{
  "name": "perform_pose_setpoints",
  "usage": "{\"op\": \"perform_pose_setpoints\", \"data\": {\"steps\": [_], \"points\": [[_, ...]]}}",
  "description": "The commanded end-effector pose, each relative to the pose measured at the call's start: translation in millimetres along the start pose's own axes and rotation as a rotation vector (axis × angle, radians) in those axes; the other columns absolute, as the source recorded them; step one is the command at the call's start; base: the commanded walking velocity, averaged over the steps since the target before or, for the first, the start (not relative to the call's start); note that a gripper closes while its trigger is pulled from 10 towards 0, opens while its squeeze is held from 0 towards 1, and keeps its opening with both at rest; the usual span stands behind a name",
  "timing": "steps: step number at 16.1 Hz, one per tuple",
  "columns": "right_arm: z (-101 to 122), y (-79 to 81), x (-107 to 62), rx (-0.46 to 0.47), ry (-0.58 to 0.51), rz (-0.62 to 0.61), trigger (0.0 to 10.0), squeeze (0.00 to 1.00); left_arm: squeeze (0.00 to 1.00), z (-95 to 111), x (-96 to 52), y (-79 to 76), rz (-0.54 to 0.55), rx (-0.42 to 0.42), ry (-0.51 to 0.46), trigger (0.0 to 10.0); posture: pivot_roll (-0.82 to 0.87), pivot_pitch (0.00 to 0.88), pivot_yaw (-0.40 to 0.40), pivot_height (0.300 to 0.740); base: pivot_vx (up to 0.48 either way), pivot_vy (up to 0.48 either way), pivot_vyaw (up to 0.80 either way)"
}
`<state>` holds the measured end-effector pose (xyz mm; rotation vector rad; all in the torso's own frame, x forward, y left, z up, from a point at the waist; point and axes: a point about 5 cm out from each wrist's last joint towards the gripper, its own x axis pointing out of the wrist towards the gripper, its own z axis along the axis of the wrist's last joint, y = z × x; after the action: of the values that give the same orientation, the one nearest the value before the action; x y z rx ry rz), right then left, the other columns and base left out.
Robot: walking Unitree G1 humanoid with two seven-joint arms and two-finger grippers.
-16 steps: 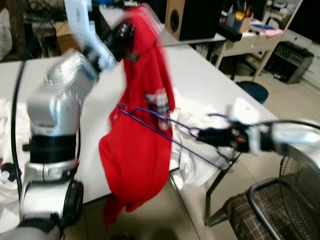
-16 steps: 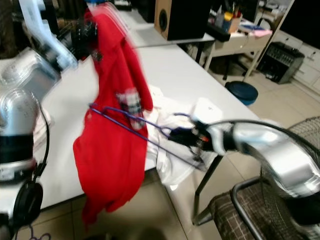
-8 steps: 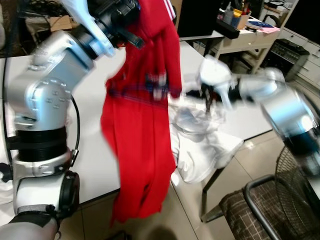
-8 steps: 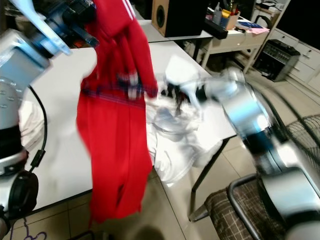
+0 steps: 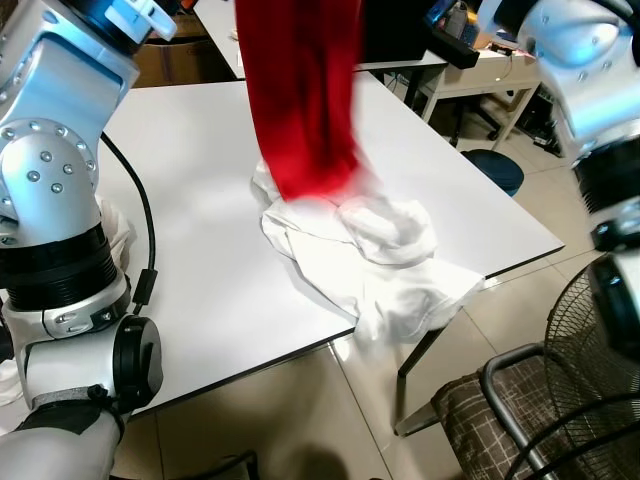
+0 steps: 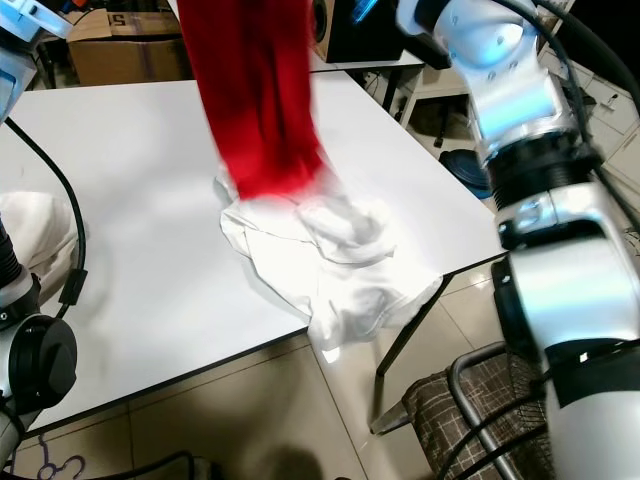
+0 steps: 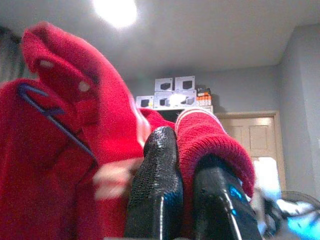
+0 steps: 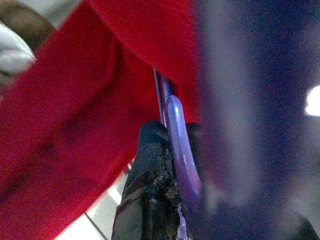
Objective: Hang hanger
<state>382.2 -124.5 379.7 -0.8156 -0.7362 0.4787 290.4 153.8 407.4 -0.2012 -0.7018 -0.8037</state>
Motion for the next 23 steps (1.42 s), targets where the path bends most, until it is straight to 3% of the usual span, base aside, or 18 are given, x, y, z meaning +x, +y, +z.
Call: {"op": "perform_pose_setpoints", "data": {"steps": [1, 2, 3, 4, 6, 7, 8, 9, 13, 15, 17, 18, 19, 23], "points": [[-8.0, 14.1, -5.9, 0.022, -0.019, 0.048, 10.0, 0.0, 0.0, -2.4, -1.9, -2.5, -0.003, -0.008, 0.004, 0.0, -0.01, 0.0, -0.109, 0.74, 0.0, 0.0, 0.0], [-17.5, 30.9, -10.7, 0.051, -0.001, 0.126, 10.0, 0.0, 0.0, -9.2, -4.6, -2.4, 0.008, 0.0, 0.035, 0.0, -0.01, 0.0, -0.107, 0.74, 0.0, 0.0, 0.0], [-36.5, 64.3, -28.0, 0.083, 0.062, 0.295, 10.0, 0.0, 0.0, -32.8, -13.7, -1.9, 0.044, 0.023, 0.15, 0.0, -0.01, 0.0, -0.106, 0.74, 0.0, 0.0, 0.0], [-41.8, 74.4, -34.9, 0.091, 0.073, 0.351, 10.0, 0.0, 0.0, -40.9, -17.5, -2.0, 0.056, 0.032, 0.191, 0.0, -0.01, 0.0, -0.105, 0.74, 0.0, 0.0, 0.0], [-59.4, 112.0, -83.5, 0.169, 0.168, 0.652, 10.0, 0.0, 0.0, -96.5, -55.3, 1.6, 0.166, 0.079, 0.505, 0.0, -0.01, 0.0, -0.099, 0.74, 0.0, 0.0, 0.0], [-57.1, 118.7, -106.4, 0.208, 0.184, 0.746, 10.0, 0.0, 0.0, -120.0, -78.7, 5.6, 0.237, 0.11, 0.645, 0.0, -0.02, 0.0, -0.091, 0.74, 0.0, 0.0, 0.0], [-53.9, 120.2, -129.0, 0.255, 0.222, 0.838, 10.0, 0.0, 0.0, -136.2, -99.1, 11.0, 0.313, 0.131, 0.74, 0.0, -0.02, 0.0, -0.084, 0.74, 0.0, 0.0, 0.0], [-50.4, 118.2, -143.1, 0.289, 0.254, 0.896, 10.0, 0.0, 0.0, -144.2, -110.3, 14.7, 0.358, 0.146, 0.792, 0.0, -0.03, 0.0, -0.076, 0.74, 0.0, 0.0, 0.0], [-18.0, 92.0, -171.4, 0.378, 0.26, 1.024, 10.0, 0.0, 0.0, -164.8, -139.0, 28.3, 0.413, 0.27, 0.96, 0.0, -0.04, 0.0, -0.05, 0.74, 0.0, 0.0, 0.0], [-2.7, 72.3, -188.4, 0.407, 0.309, 1.055, 10.0, 0.0, 0.0, -179.2, -157.0, 23.8, 0.397, 0.246, 1.028, 0.0, -0.04, 0.0, -0.045, 0.74, 0.0, 0.0, 0.0], [5.2, 55.7, -193.3, 0.471, 0.324, 0.966, 10.0, 0.0, 0.0, -187.1, -167.8, 13.6, 0.341, 0.196, 1.07, 0.0, -0.04, 0.0, -0.045, 0.74, 0.0, 0.0, 0.0], [9.9, 48.2, -194.8, 0.545, 0.316, 0.861, 10.0, 0.0, 0.0, -187.4, -168.4, -3.0, 0.229, 0.087, 1.059, 10.0, -0.05, 0.0, -0.04, 0.74, 0.0, 0.0, 0.0], [10.1, 46.7, -195.4, 0.59, 0.323, 0.778, 10.0, 0.0, 1.0, -185.3, -171.1, -10.8, 0.173, 0.045, 1.076, 10.0, -0.05, 0.0, -0.037, 0.74, 0.0, 0.0, 0.0], [-5.3, 61.3, -204.8, 0.786, 0.45, 0.455, 10.0, 0.0, 1.0, -159.2, -185.8, -30.0, -0.037, -0.05, 1.16, 10.0, -0.05, 0.0, -0.032, 0.74, 0.0, 0.0, 0.0]]}}
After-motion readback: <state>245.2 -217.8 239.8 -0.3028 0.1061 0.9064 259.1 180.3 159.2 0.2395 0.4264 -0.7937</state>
